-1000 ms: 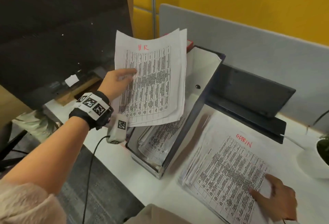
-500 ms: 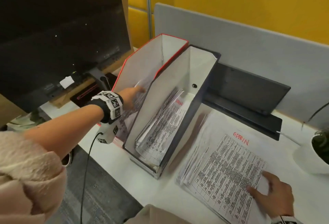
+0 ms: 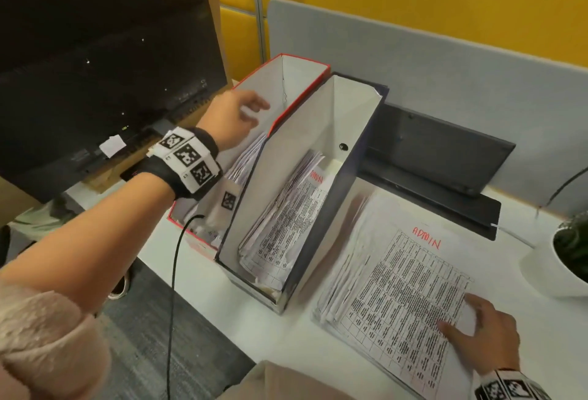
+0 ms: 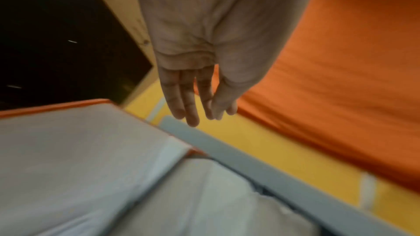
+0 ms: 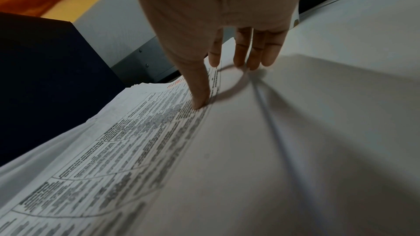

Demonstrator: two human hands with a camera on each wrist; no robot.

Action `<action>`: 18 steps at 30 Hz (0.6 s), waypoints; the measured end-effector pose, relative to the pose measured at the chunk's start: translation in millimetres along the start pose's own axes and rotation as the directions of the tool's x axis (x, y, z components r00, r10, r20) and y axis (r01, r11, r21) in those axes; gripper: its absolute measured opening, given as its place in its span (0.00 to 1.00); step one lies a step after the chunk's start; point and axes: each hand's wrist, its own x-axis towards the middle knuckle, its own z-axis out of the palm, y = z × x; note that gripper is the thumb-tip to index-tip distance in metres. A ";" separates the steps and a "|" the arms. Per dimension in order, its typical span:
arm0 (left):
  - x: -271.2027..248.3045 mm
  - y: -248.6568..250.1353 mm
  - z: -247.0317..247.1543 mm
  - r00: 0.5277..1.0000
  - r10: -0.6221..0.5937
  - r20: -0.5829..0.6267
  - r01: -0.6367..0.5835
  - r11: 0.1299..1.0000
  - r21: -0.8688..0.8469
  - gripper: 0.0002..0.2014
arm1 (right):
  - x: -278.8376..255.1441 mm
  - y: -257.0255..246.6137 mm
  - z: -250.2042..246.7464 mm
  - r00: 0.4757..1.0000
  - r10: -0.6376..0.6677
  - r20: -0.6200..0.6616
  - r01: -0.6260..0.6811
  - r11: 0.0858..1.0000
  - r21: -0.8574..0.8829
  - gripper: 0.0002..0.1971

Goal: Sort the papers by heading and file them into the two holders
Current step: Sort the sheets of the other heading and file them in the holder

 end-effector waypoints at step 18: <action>-80.6 108.9 218.7 0.826 -0.181 0.533 0.083 0.976 0.203 0.12 | -12.8 -0.9 -0.7 0.996 -0.087 0.010 0.087 0.996 0.034 0.36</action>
